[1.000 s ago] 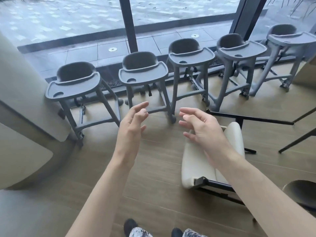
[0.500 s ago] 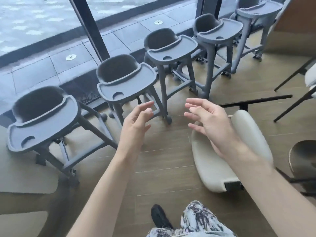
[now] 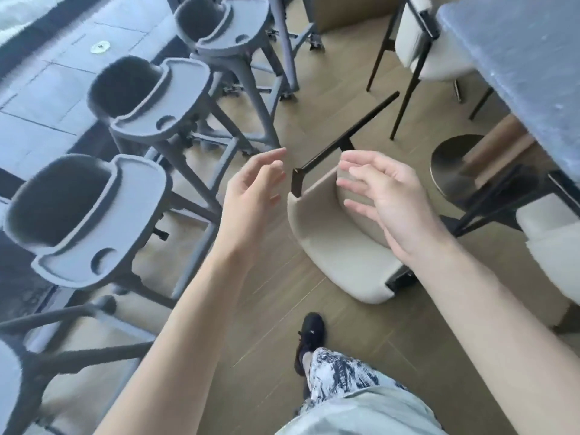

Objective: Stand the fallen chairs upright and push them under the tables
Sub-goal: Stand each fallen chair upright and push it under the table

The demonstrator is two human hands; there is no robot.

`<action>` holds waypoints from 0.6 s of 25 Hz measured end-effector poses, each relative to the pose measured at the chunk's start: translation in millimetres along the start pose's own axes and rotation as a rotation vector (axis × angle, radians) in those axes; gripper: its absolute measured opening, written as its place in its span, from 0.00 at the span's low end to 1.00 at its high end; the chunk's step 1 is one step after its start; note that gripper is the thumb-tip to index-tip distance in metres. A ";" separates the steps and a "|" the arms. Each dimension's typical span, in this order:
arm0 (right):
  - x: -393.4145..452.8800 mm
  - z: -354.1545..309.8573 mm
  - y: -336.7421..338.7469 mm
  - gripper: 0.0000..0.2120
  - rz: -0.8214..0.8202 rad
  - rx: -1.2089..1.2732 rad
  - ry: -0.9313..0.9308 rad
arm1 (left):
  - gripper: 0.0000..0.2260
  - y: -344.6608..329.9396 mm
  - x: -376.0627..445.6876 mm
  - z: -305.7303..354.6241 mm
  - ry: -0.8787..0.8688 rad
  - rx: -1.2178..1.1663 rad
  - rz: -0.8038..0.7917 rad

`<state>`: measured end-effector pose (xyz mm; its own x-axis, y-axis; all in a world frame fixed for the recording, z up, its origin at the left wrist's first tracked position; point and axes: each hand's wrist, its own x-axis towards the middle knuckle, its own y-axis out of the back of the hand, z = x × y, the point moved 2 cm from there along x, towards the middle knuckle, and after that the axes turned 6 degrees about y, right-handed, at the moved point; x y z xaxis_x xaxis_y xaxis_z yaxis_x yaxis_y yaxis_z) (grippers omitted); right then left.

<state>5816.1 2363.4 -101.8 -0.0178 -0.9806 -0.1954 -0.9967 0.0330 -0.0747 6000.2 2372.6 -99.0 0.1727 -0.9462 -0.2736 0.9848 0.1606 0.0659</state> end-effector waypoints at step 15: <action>66.6 50.6 32.4 0.11 0.548 0.235 -0.167 | 0.15 -76.1 180.7 -17.0 0.372 -0.068 -0.445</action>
<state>5786.7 2308.9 -166.7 -0.4906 -0.7662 -0.4150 -0.8016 0.5836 -0.1297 5956.8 2194.2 -169.8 -0.2756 -0.7667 -0.5799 0.9608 -0.2009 -0.1909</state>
